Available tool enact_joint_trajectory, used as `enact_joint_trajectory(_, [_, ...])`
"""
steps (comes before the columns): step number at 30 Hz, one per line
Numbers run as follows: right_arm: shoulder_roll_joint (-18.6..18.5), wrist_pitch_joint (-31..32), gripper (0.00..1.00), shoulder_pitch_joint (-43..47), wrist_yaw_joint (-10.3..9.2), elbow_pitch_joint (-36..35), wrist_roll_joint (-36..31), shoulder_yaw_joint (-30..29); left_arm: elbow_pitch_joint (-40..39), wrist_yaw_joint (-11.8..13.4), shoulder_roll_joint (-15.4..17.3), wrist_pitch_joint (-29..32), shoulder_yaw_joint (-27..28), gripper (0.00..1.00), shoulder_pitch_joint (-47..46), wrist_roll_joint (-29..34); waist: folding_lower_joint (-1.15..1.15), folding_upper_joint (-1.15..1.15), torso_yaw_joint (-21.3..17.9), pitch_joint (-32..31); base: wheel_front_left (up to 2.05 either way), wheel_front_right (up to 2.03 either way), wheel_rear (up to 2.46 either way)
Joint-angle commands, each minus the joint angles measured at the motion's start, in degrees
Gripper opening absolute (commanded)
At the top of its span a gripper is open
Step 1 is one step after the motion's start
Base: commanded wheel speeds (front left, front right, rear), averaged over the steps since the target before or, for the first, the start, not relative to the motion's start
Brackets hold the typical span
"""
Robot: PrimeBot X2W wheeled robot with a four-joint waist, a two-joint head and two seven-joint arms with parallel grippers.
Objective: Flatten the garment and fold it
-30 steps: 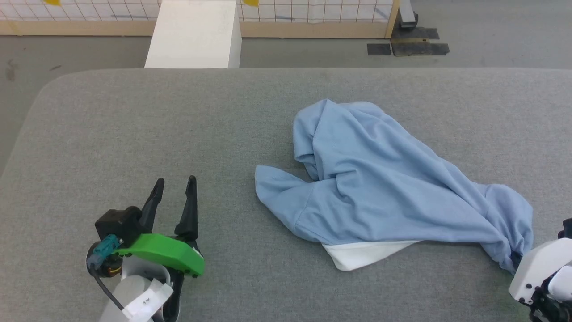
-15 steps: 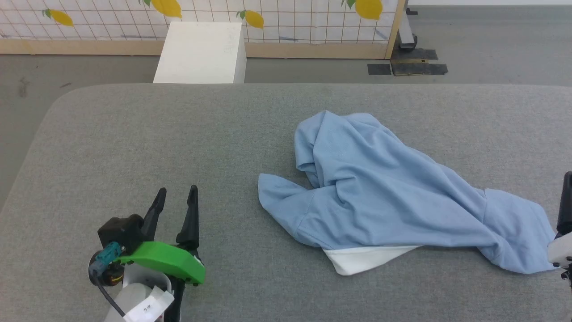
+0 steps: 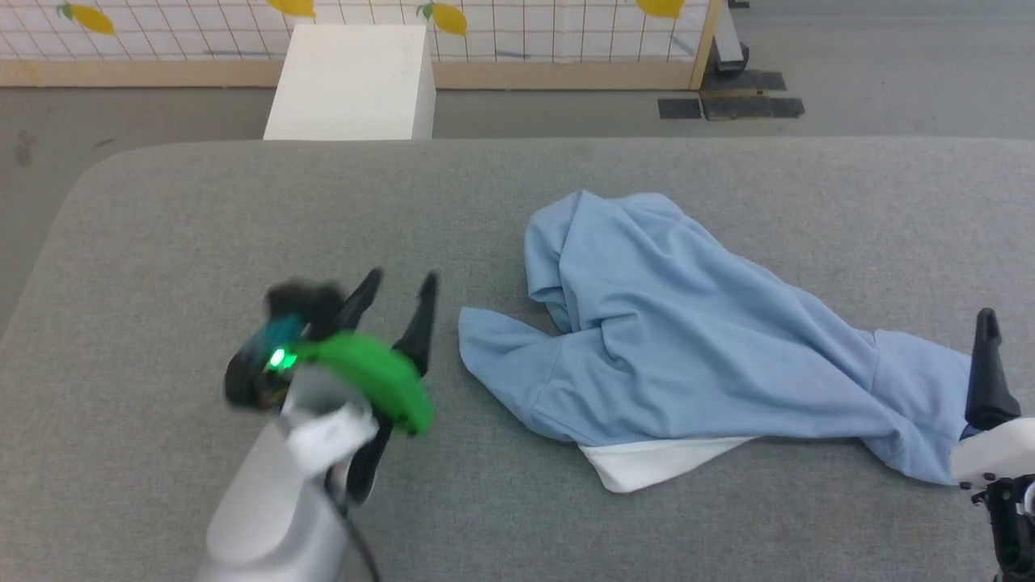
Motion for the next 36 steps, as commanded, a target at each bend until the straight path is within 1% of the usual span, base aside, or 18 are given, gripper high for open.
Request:
enact_joint_trajectory(1, [0.1, -0.4, 1.0, -0.7, -0.06, 0.2, 0.3, 0.5, 1.4, -0.4, -0.4, 3.4, -1.2, 1.0, -3.7, 0.0, 0.0, 0.0, -0.5, 1.2, 0.0, 0.0, 0.0])
enact_joint_trajectory(3, [0.1, -0.3, 1.0, -1.4, -0.06, 0.4, 0.2, 1.1, 4.4, -0.4, -0.6, 10.5, -2.7, 1.0, -7.9, -0.3, 0.0, 0.0, -1.2, 2.2, 0.0, 0.0, 0.0])
enact_joint_trajectory(6, [0.1, -0.1, 1.0, -2.4, -0.06, 0.8, -0.1, 2.1, 9.8, 1.1, -0.5, 23.8, -4.6, 1.0, -13.1, -0.2, 0.0, 0.0, -2.6, 3.2, 0.0, 0.0, 0.0])
enact_joint_trajectory(8, [0.1, -0.1, 1.0, -2.8, -0.06, 0.8, -0.3, 2.2, 11.6, 2.2, -0.4, 29.9, -5.1, 1.0, -15.9, -0.2, 0.0, 0.0, -3.4, 4.1, 0.0, 0.0, 0.0])
enact_joint_trajectory(12, [0.1, -0.3, 1.0, -3.4, -0.06, 1.2, -0.1, 2.0, 14.0, 2.2, 0.2, 40.1, -7.4, 1.0, -19.1, 0.1, 0.0, 0.0, -5.1, 5.9, 0.0, 0.0, 0.0])
enact_joint_trajectory(16, [0.1, -0.7, 1.0, -3.9, -0.06, 1.4, 0.0, 1.7, 15.7, 1.7, 1.5, 47.5, -10.3, 1.0, -20.4, 1.6, 0.0, 0.0, -6.3, 7.6, 0.0, 0.0, 0.0])
enact_joint_trajectory(18, [0.1, -1.0, 1.0, -4.1, -0.06, 1.5, 0.2, 1.6, 16.4, 1.3, 2.0, 49.9, -11.6, 1.0, -20.4, 2.2, 0.0, 0.0, -6.7, 8.3, 0.0, 0.0, 0.0])
enact_joint_trajectory(21, [0.1, -1.4, 1.0, -4.4, -0.06, 1.8, 0.3, 1.5, 17.0, 0.8, 2.3, 51.7, -13.1, 1.0, -19.8, 2.6, 0.0, 0.0, -7.0, 9.0, 0.0, 0.0, 0.0])
enact_joint_trajectory(22, [0.1, -1.5, 1.0, -4.5, -0.06, 2.0, 0.4, 1.4, 17.3, 0.6, 2.4, 52.4, -13.6, 0.98, -19.4, 2.6, 0.0, 0.0, -7.0, 9.2, 0.0, 0.0, 0.0])
enact_joint_trajectory(23, [0.1, -1.7, 1.0, -4.6, -0.06, 2.2, 0.5, 1.5, 17.4, 0.5, 2.3, 52.5, -13.5, 0.36, -19.1, 2.2, 0.0, 0.0, -6.9, 9.3, 0.0, 0.0, 0.0])
enact_joint_trajectory(24, [0.1, -1.8, 1.0, -4.6, -0.06, 2.5, 0.6, 1.6, 17.4, 0.4, 2.0, 52.4, -13.2, 0.0, -18.7, 1.5, 0.0, 0.0, -6.8, 9.3, 0.0, 0.0, 0.0])
enact_joint_trajectory(28, [0.1, -2.2, 1.0, -4.7, -0.06, 3.4, 0.5, 1.6, 16.6, 0.1, 1.5, 50.9, -11.9, 0.0, -17.8, -0.9, 0.0, 0.0, -5.5, 8.7, 0.0, 0.0, 0.0])
enact_joint_trajectory(31, [0.1, -2.2, 1.0, -4.7, -0.06, 4.0, 0.2, 1.4, 15.3, 0.7, 1.3, 47.9, -9.4, 0.0, -17.8, -3.0, 0.0, 0.0, -3.9, 7.6, 0.0, 0.0, 0.0])
enact_joint_trajectory(33, [0.1, -2.0, 1.0, -4.6, -0.06, 4.3, -0.1, 1.4, 13.9, 1.5, 1.3, 45.0, -6.9, 0.0, -18.1, -4.6, 0.0, 0.0, -2.7, 6.7, 0.0, 0.0, 0.0])
enact_joint_trajectory(36, [0.1, -1.9, 1.0, -4.4, -0.06, 4.7, -0.4, 1.7, 11.9, 3.5, 2.0, 40.6, -2.5, 0.0, -18.2, -6.9, 0.0, 0.0, -0.9, 5.2, 0.0, 0.0, 0.0])
